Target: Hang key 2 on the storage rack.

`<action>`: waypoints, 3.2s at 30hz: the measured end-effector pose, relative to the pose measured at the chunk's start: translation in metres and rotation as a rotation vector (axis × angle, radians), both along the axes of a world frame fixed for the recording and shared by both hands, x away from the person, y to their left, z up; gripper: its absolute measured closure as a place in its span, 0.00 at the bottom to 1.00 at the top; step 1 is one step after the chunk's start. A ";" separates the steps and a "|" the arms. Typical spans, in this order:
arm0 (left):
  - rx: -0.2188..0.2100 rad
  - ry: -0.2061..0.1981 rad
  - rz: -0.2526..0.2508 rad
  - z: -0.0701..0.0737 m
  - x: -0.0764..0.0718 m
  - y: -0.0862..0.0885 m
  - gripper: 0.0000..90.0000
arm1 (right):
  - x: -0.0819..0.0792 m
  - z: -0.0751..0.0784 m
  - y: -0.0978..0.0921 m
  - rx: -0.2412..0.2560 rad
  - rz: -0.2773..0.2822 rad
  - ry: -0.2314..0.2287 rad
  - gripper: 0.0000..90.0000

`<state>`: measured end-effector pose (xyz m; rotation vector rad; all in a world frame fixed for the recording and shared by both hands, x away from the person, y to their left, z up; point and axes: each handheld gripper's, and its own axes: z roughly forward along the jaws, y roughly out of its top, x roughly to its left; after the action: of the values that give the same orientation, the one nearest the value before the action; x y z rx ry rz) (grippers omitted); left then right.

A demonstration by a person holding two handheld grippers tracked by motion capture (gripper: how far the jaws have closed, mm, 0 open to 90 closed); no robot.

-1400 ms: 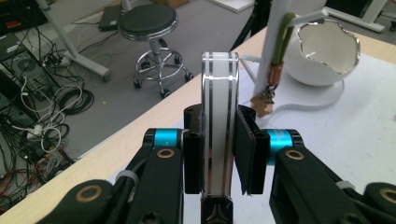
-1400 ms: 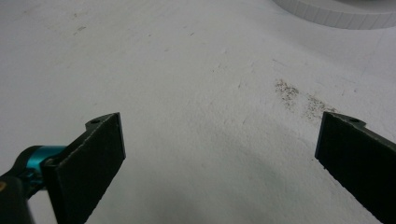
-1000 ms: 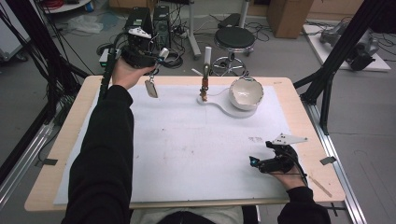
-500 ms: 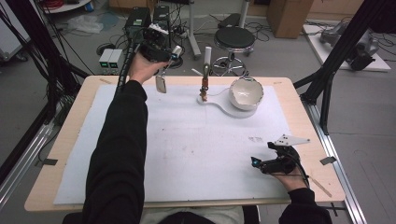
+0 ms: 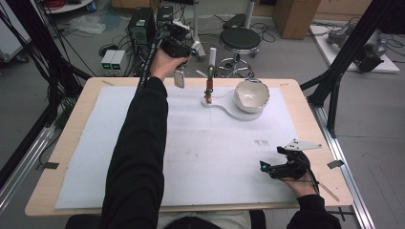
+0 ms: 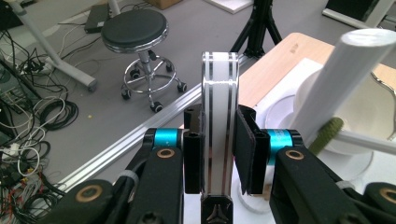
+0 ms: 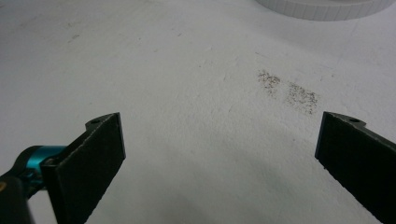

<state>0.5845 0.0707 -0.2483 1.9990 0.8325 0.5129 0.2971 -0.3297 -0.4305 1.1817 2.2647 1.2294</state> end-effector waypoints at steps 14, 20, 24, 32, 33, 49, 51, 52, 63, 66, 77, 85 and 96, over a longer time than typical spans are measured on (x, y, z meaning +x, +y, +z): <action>-0.004 -0.006 0.013 0.001 0.005 -0.026 0.83 | 0.000 -0.001 0.006 -0.011 0.013 0.007 0.01; 0.014 -0.001 0.020 -0.004 0.008 -0.029 0.83 | 0.000 -0.002 0.004 -0.018 0.013 0.009 0.01; -0.010 -0.003 0.009 -0.003 0.007 -0.034 0.83 | 0.000 -0.003 0.003 -0.023 0.009 0.012 0.01; -0.005 0.006 0.008 -0.005 0.005 -0.042 0.83 | -0.001 -0.003 0.004 -0.024 0.007 0.013 0.01; -0.006 0.006 0.010 -0.005 0.006 -0.042 0.83 | -0.001 -0.003 0.003 -0.024 0.009 0.013 0.01; -0.076 0.015 0.022 -0.007 0.006 -0.046 0.83 | 0.000 -0.004 0.004 -0.033 0.011 0.021 0.01; -0.084 0.025 0.023 -0.008 0.006 -0.045 0.83 | 0.000 -0.004 0.003 -0.032 0.009 0.022 0.01; -0.090 0.032 0.022 -0.008 0.007 -0.044 0.83 | 0.000 -0.004 0.003 -0.033 0.010 0.021 0.01; -0.199 0.067 0.078 -0.018 0.007 -0.027 0.62 | 0.000 -0.004 0.003 -0.033 0.014 0.022 0.01; -0.203 0.091 0.098 -0.022 0.008 -0.017 0.41 | 0.000 -0.004 0.004 -0.034 0.015 0.024 0.01; -0.120 0.151 0.053 -0.033 -0.005 0.012 0.02 | 0.002 -0.004 0.006 -0.035 0.019 0.025 0.01; -0.114 0.133 0.041 -0.038 -0.020 0.028 0.02 | 0.004 -0.005 0.006 -0.033 0.018 0.031 0.01; -0.083 0.121 -0.002 -0.046 -0.038 0.034 0.02 | 0.002 -0.004 0.005 -0.037 0.017 0.026 0.01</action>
<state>0.5462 0.1051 -0.2939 1.9692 0.9104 0.3534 0.2995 -0.3242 -0.4349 1.1734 2.3107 1.1804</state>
